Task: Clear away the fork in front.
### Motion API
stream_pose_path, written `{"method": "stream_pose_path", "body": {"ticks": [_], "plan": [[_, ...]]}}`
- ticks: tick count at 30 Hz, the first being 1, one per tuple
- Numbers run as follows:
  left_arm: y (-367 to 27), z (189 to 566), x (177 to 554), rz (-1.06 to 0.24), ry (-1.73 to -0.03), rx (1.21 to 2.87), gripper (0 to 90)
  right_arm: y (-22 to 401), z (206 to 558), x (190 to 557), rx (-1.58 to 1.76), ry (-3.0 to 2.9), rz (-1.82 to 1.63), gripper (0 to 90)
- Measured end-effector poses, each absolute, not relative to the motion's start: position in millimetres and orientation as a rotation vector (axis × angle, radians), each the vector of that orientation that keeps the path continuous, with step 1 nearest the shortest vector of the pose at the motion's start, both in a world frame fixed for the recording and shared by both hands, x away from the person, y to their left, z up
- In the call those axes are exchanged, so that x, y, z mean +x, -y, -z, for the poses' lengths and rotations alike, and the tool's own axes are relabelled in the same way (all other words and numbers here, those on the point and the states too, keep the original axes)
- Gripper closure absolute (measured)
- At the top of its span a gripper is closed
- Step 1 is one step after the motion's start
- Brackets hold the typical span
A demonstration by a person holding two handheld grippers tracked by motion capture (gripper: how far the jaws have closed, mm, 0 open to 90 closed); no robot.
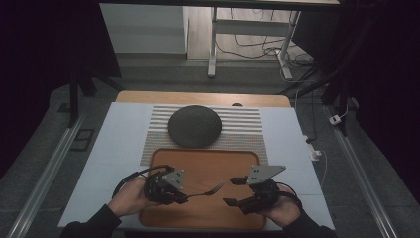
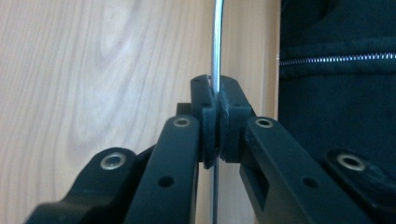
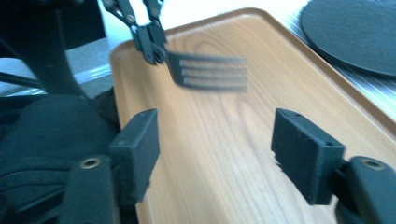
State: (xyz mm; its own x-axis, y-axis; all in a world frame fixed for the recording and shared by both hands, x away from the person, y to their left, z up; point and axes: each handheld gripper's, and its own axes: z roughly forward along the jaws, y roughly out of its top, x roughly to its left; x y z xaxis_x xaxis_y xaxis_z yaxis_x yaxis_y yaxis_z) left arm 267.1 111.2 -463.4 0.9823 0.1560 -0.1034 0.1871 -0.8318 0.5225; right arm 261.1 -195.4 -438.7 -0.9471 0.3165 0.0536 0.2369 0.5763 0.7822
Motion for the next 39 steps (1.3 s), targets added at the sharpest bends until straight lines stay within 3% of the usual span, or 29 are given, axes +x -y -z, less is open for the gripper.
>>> {"method": "stream_pose_path", "body": {"ticks": [6,16,23,39], "plan": [[-119.8,464.6,263.7,0.068,-0.385,2.572,86.0,201.5,439.0,258.4,0.593,-2.652,-1.285,20.0],[-134.1,468.8,256.3,0.052,-0.647,2.534,86.0,224.6,437.9,248.1,0.717,-2.595,-1.291,13.6],[-144.8,471.4,243.6,0.026,-0.806,2.476,86.0,246.6,439.8,239.6,0.833,-2.496,-1.286,2.1],[-153.7,489.7,259.7,0.083,-1.154,2.394,85.9,274.9,443.9,221.7,0.978,-2.395,-1.174,0.0]]}}
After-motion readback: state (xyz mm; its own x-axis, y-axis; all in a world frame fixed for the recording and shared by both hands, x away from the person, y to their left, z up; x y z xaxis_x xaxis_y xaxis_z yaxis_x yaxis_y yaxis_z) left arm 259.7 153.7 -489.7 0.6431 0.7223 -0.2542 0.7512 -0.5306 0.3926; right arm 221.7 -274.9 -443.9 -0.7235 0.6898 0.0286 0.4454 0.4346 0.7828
